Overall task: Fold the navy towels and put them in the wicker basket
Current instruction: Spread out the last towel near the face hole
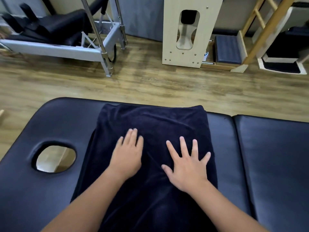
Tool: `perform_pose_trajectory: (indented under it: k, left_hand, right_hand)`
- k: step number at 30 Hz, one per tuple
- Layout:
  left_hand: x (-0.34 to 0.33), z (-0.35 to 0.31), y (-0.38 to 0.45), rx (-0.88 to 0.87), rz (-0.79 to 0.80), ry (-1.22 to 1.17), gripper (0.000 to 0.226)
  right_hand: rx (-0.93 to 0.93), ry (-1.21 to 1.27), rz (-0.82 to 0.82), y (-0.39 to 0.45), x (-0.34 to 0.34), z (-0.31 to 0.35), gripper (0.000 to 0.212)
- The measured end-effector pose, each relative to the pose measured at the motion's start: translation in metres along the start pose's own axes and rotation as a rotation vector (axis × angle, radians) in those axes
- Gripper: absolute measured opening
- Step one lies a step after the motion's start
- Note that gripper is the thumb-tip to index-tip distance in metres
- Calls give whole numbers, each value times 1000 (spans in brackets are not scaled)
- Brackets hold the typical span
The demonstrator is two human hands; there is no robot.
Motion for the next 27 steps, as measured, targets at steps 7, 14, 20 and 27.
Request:
perform_pose_trajectory:
  k: [7,14,20,27]
  left_hand:
    - [-53,19,-102,-72,16,-92,70]
    - [-77,122,-135,287,111,-92,77]
    - [-54,50,-153,-89,-17,-125,60]
    - [-81,60,-198,-212,-7,-58,78]
  right_hand:
    - [-34,108,107,-65,-15,38,91]
    - [-123,4,68,-120,-39,18,80]
    - [-170,-11,80,-154,-52,45,75]
    - [-49,-64,39,-183,-67,30,68]
Point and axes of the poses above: each hand's wrist, its own y-axis towards the middle knuckle, its own x-axis out of the back of the hand, z = x × y, the point moved 4 cm from there along y, towards the middle knuckle, and after that the axes turned 3 degrees about x, right-handed, at the moved point
